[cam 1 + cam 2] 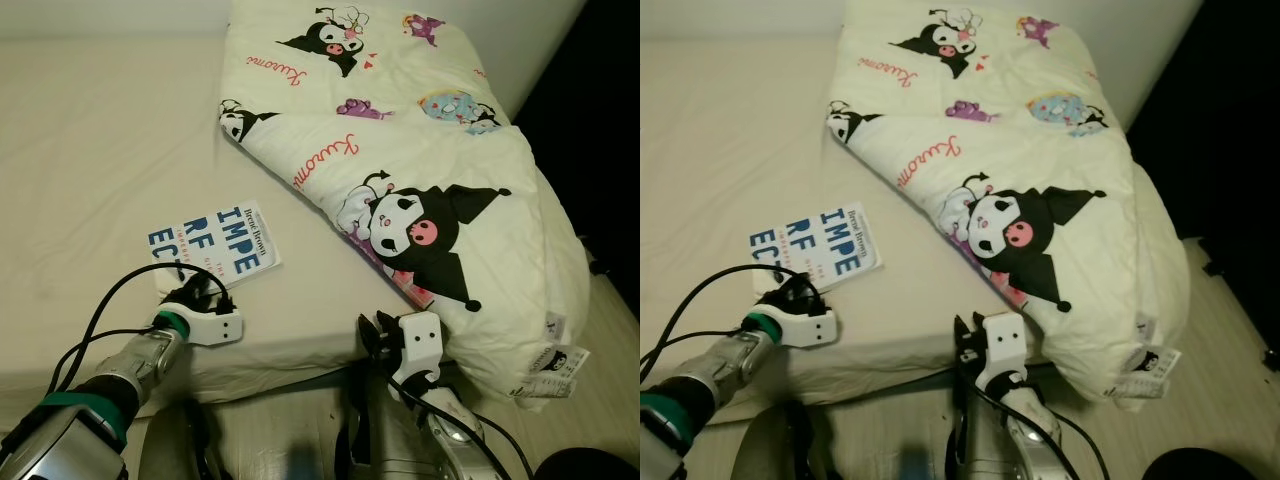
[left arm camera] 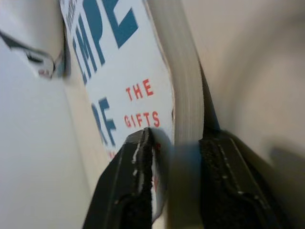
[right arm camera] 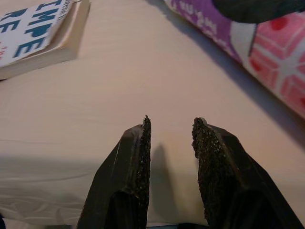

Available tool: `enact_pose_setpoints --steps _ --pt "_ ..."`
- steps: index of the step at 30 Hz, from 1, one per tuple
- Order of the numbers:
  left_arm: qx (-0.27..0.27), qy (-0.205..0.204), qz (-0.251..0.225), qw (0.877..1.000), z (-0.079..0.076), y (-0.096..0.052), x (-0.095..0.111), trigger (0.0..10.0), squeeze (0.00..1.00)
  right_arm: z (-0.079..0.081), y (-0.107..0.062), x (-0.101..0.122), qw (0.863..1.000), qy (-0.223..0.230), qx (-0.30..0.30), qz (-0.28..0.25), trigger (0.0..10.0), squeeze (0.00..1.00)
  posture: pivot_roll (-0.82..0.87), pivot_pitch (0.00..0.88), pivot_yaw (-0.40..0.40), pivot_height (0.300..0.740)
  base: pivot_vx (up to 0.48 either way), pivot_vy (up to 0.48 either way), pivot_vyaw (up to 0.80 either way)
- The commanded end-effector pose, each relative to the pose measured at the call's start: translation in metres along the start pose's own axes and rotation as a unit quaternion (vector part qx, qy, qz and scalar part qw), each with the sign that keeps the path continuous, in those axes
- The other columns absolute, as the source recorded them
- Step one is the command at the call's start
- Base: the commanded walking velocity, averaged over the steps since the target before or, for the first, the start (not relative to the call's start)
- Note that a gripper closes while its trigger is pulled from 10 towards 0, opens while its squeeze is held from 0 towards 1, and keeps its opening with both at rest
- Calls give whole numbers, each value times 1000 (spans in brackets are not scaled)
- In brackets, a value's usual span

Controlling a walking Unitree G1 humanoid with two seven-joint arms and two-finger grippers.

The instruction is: Clean up the room

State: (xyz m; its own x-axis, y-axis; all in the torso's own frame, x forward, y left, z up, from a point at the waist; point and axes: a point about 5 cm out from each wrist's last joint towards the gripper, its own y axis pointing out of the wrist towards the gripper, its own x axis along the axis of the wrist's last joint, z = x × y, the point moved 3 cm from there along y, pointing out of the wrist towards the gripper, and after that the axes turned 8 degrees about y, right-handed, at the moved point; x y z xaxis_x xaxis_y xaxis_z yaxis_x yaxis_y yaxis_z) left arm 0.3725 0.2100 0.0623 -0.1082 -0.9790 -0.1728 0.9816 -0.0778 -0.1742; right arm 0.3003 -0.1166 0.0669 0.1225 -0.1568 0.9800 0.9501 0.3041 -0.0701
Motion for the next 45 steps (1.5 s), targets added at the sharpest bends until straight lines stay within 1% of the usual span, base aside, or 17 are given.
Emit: enact_pose_setpoints --steps 1,6,14,15,16,18,21,25,26,28,29,30,31,32,33,37,45 --pt "-66 12 66 996 -33 -19 -32 0 0 -1 -4 -6 1000 5 -6 12 10000 0 -145 244 15 556 0 0 0" --pt "-43 15 79 996 -26 -18 -38 0 0 -2 -4 -6 1000 4 -7 12 10000 0 -147 237 14 556 0 0 0" --pt "80 -6 112 990 8 -13 -51 0 0 1 2 -4 1000 8 -4 6 10000 0 -118 209 29 556 0 0 0" --pt "124 -10 113 986 21 -12 -51 5725 0 2 4 -2 1000 10 -3 1 10000 0 -106 194 36 556 0 0 0" --pt "153 -13 113 982 29 -11 -51 10000 0 3 6 0 1000 11 -3 -2 10000 0 -106 194 36 556 0 0 0" --pt "255 -42 83 962 64 -9 -41 10000 0 6 11 8 1000 16 0 -17 10000 0 -87 168 45 556 0 0 0" --pt "336 -117 26 934 101 -11 -22 10000 0 9 15 17 999 21 5 -36 10000 0 -78 156 46 556 0 0 0" --pt "327 -309 -41 892 127 -13 6 10000 0 16 18 32 997 30 15 -64 10000 0 -63 129 53 556 0 0 0" --pt "327 -309 -41 892 127 -13 6 10000 0 16 18 32 997 30 15 -64 10000 0 -63 129 53 556 0 0 0" --pt "278 -451 -63 846 130 -12 23 10000 0 20 19 43 995 39 19 -85 10000 0 -56 113 56 556 0 0 0" --pt "278 -451 -63 846 130 -12 23 10000 0 20 19 43 995 39 19 -85 10000 0 -56 113 56 556 0 0 0" --pt "219 -606 -77 761 132 -14 43 10000 0 25 19 60 991 55 19 -120 10000 0 -57 93 62 556 0 0 0" --pt "200 -645 -83 733 132 -15 49 10000 0 26 19 65 990 60 18 -130 10000 0 -57 93 62 556 0 0 0" --pt "200 -645 -83 733 132 -15 49 10000 0 26 19 65 990 60 18 -130 10000 0 -57 93 62 556 0 0 0" --pt "192 -665 -77 718 130 -18 52 10000 0 26 18 70 988 65 17 -140 10000 0 -60 76 64 556 0 0 0" --pt "168 -665 -72 724 115 -23 59 10000 0 19 14 76 985 68 -2 -157 10000 0 -75 56 68 566 0 0 0" --pt "124 -686 -89 711 110 -23 60 10000 0 2 14 70 988 54 -32 -144 10000 0 -77 43 68 594 0 0 0"
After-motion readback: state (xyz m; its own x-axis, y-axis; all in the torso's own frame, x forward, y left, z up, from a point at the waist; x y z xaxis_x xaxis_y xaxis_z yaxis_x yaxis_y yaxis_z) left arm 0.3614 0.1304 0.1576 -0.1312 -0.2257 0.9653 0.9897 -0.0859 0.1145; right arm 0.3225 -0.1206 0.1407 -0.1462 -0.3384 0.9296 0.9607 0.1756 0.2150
